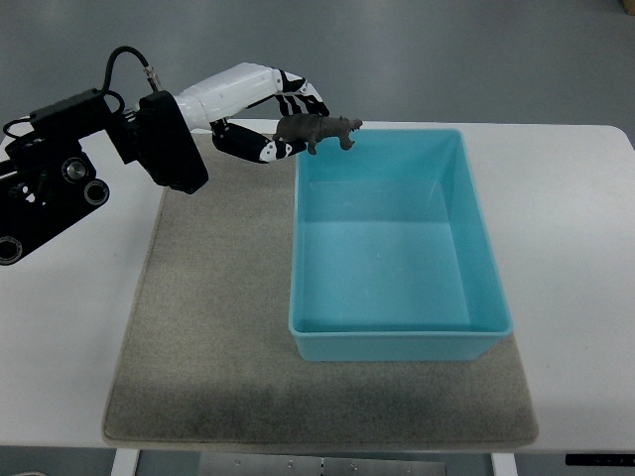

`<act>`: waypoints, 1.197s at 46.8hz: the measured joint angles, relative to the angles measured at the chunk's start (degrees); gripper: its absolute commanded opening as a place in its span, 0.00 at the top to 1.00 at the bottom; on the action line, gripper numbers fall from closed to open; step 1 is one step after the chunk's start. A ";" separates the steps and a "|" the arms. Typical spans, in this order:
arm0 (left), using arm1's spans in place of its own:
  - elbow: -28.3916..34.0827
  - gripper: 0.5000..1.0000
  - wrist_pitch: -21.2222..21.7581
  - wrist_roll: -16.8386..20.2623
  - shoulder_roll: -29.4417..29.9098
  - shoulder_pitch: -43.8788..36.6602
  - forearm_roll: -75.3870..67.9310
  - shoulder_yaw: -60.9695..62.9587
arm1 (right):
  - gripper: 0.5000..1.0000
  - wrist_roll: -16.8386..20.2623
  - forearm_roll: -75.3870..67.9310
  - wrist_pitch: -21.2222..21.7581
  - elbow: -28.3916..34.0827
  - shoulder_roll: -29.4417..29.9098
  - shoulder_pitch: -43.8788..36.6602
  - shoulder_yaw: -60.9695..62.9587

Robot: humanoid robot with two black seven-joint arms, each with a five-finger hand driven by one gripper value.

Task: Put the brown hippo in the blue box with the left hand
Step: 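Carry the hippo over the blue box and open the left hand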

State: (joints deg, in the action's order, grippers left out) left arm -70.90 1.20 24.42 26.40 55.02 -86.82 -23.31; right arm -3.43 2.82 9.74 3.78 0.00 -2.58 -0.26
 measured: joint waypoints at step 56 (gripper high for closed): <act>0.05 0.12 -0.31 0.11 -3.73 0.00 0.54 2.22 | 0.13 0.00 -0.01 0.00 0.00 -0.01 0.10 0.00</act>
State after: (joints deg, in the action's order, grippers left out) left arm -70.85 0.89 24.53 22.67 55.02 -86.28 -21.09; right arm -3.43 2.81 9.74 3.78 0.00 -2.48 -0.26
